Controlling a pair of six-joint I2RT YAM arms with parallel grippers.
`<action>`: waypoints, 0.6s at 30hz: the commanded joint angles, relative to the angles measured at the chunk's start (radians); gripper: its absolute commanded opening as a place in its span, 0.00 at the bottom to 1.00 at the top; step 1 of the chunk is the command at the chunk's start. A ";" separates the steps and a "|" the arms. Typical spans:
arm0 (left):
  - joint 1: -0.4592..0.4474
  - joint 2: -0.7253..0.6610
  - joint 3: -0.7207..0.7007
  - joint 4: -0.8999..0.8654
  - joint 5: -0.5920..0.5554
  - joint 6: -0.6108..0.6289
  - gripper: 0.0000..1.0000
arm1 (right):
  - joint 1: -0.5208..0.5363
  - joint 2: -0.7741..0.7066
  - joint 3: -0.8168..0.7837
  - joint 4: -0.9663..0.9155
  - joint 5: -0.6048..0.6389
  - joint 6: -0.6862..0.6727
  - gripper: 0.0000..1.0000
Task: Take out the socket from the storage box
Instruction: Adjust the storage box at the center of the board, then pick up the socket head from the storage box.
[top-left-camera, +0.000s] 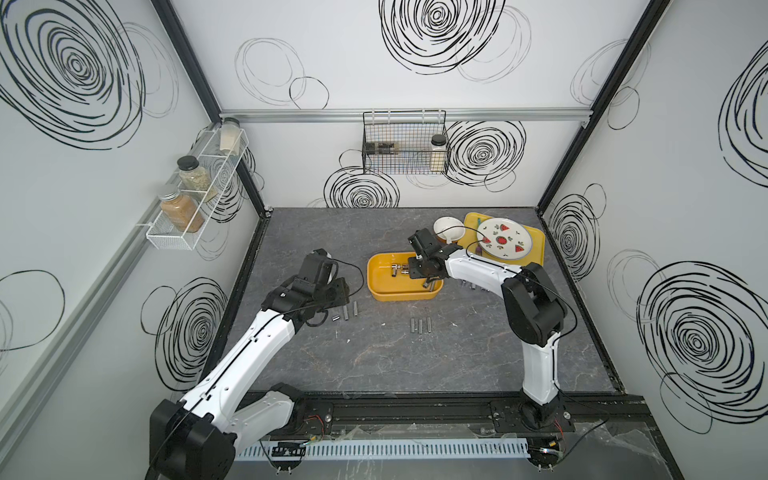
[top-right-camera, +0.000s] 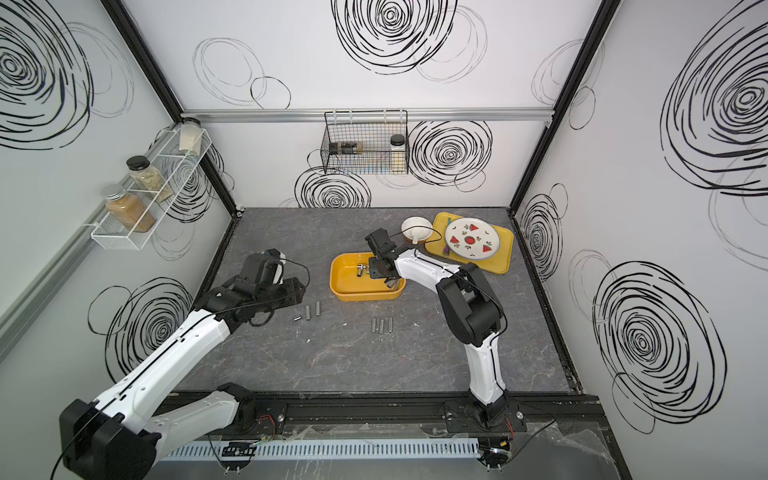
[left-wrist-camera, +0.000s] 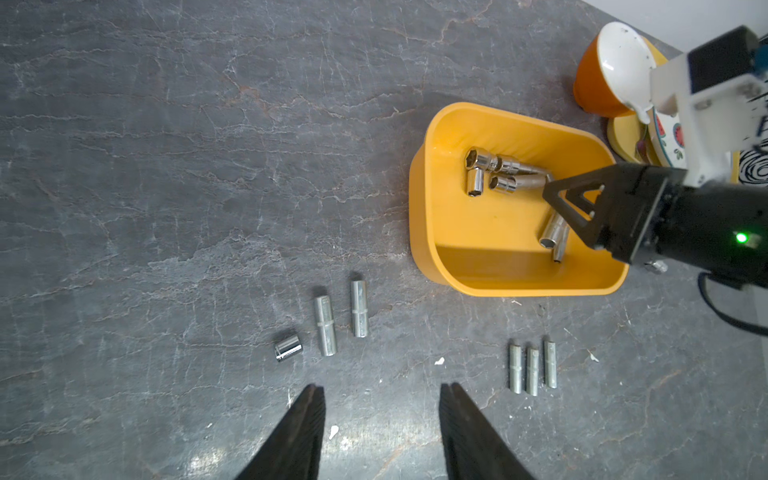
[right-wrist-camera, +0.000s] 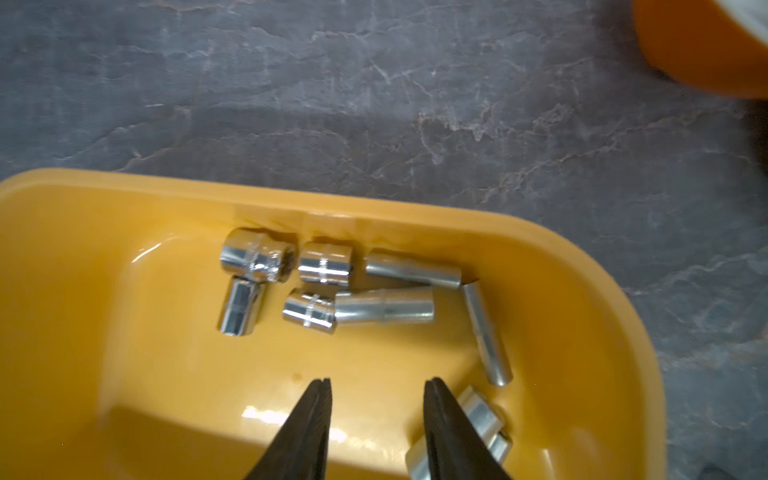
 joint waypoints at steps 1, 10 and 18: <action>-0.015 -0.034 -0.011 0.036 -0.006 0.024 0.52 | -0.007 0.026 0.071 -0.060 0.027 -0.097 0.42; -0.014 0.012 -0.007 0.042 0.040 0.045 0.53 | -0.026 0.102 0.161 -0.112 0.067 -0.479 0.46; -0.014 0.027 -0.007 0.048 0.069 0.051 0.52 | -0.039 0.151 0.202 -0.147 -0.013 -0.652 0.44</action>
